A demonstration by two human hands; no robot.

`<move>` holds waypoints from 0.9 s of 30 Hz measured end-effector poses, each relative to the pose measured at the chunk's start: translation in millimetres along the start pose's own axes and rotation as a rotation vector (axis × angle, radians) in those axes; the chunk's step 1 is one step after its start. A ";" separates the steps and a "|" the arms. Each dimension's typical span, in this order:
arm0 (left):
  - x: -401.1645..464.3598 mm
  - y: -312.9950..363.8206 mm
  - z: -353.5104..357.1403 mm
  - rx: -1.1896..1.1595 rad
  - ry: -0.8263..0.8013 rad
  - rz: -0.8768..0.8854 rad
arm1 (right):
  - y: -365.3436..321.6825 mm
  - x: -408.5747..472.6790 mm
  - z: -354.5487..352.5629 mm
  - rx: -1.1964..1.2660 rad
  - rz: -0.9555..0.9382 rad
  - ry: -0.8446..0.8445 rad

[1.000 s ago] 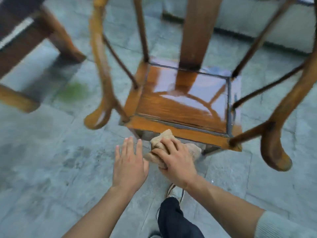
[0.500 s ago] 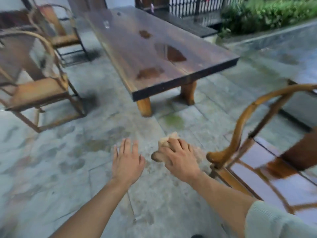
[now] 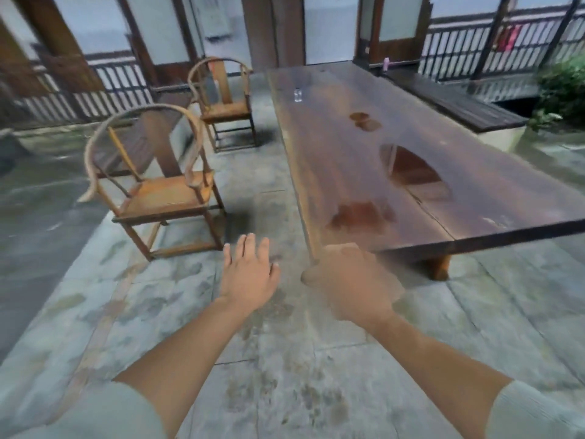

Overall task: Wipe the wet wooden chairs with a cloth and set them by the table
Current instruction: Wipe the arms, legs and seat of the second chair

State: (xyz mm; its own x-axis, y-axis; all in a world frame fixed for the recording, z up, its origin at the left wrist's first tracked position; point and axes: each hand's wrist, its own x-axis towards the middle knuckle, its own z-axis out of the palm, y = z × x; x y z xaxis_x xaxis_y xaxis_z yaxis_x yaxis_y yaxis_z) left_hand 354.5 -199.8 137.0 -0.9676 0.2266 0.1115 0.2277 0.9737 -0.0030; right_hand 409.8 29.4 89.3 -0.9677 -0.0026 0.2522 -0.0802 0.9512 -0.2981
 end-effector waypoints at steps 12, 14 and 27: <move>234.2 -208.0 15.1 0.026 0.000 -0.356 | -125.6 355.5 107.8 0.114 -0.368 -0.054; 274.3 -252.7 36.4 0.025 -0.032 -0.412 | -148.1 408.6 135.9 0.124 -0.413 -0.071; 552.8 -463.4 170.4 -0.493 -0.332 -0.605 | -222.5 726.3 351.9 0.076 -0.423 -0.238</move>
State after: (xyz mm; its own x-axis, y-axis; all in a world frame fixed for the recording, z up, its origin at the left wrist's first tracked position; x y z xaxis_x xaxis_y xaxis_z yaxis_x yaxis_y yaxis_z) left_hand -304.5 -521.9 30.7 -0.9025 -0.2604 -0.3432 -0.3924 0.8257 0.4053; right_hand -359.3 -292.7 14.9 -0.8736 -0.4627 0.1508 -0.4866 0.8262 -0.2840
